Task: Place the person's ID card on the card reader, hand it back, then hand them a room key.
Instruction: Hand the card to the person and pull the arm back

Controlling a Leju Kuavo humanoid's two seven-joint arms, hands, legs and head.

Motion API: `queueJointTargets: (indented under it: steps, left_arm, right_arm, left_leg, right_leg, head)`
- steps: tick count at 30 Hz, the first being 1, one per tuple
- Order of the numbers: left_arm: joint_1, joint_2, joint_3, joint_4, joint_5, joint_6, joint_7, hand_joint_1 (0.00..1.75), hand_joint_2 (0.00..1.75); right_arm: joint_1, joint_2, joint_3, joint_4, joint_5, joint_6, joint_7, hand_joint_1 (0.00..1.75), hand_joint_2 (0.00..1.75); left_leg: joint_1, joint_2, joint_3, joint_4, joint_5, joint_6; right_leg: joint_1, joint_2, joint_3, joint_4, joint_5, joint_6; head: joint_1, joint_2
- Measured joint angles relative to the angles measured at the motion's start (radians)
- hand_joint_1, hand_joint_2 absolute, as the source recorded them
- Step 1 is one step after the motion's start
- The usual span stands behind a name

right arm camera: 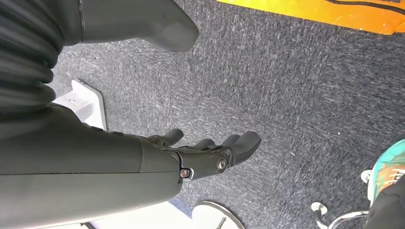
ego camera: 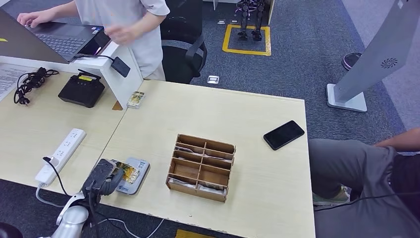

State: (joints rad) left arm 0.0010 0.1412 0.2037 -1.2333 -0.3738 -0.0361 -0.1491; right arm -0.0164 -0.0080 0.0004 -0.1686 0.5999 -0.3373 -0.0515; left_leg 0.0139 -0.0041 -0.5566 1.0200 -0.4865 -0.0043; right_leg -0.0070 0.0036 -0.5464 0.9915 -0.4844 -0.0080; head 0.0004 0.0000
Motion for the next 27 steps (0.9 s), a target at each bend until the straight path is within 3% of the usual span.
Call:
queueJointTargets:
  steps: [3, 5, 9, 14, 21, 27]
  left_arm:
    - [-0.002, -0.004, -0.004, 0.0, -0.032, 0.036, -0.015, 1.75, 1.75]
    - [-0.002, -0.021, -0.003, -0.004, -0.003, 0.072, -0.071, 1.75, 1.75]
    - [-0.016, -0.076, 0.004, -0.066, 0.242, 0.061, -0.187, 1.75, 1.75]
    - [-0.121, -0.101, 0.009, -0.15, 0.391, 0.091, -0.2, 1.75, 1.75]
    - [-0.278, -0.092, -0.003, -0.18, 0.328, 0.22, -0.217, 1.75, 1.75]
    - [-0.338, -0.075, -0.027, -0.177, 0.255, 0.277, -0.221, 1.75, 1.75]
  right_arm:
    - [0.0, 0.0, -0.001, 0.0, 0.006, 0.0, 0.0, 0.0, 1.75]
    - [0.0, 0.0, -0.002, 0.0, 0.009, -0.001, 0.002, 0.0, 1.75]
    - [0.0, 0.0, -0.004, 0.0, 0.023, -0.001, 0.005, 0.0, 1.75]
    - [-0.002, 0.0, -0.004, 0.0, 0.039, -0.002, 0.007, 0.0, 1.75]
    - [-0.009, 0.0, -0.004, 0.0, 0.058, 0.003, 0.015, 0.0, 1.75]
    - [-0.011, 0.0, -0.004, 0.0, 0.069, 0.005, 0.016, 0.0, 1.75]
  left_leg:
    - [0.0, 0.0, 0.0, 0.0, 0.0, 0.0]
    - [0.0, 0.0, 0.0, 0.0, 0.0, 0.0]
    - [0.0, -0.001, -0.001, 0.0, 0.002, 0.001]
    - [0.0, -0.001, -0.002, 0.001, 0.002, 0.001]
    - [0.0, -0.001, -0.001, 0.001, 0.003, 0.001]
    - [0.0, 0.0, -0.002, 0.001, 0.003, 0.001]
  right_leg:
    - [0.0, 0.0, 0.0, 0.0, 0.0, 0.0]
    - [0.0, 0.0, 0.0, 0.001, 0.0, 0.0]
    - [0.0, -0.001, -0.001, 0.001, 0.0, 0.0]
    - [0.0, -0.002, -0.001, 0.001, 0.002, -0.001]
    - [0.0, -0.001, -0.002, 0.001, 0.002, -0.001]
    - [0.0, 0.0, -0.003, 0.001, 0.002, -0.001]
  head:
    - [0.0, 0.0]
    - [0.0, 0.0]
    - [0.0, 0.0]
    - [0.0, 0.0]
    - [0.0, 0.0]
    - [0.0, 0.0]
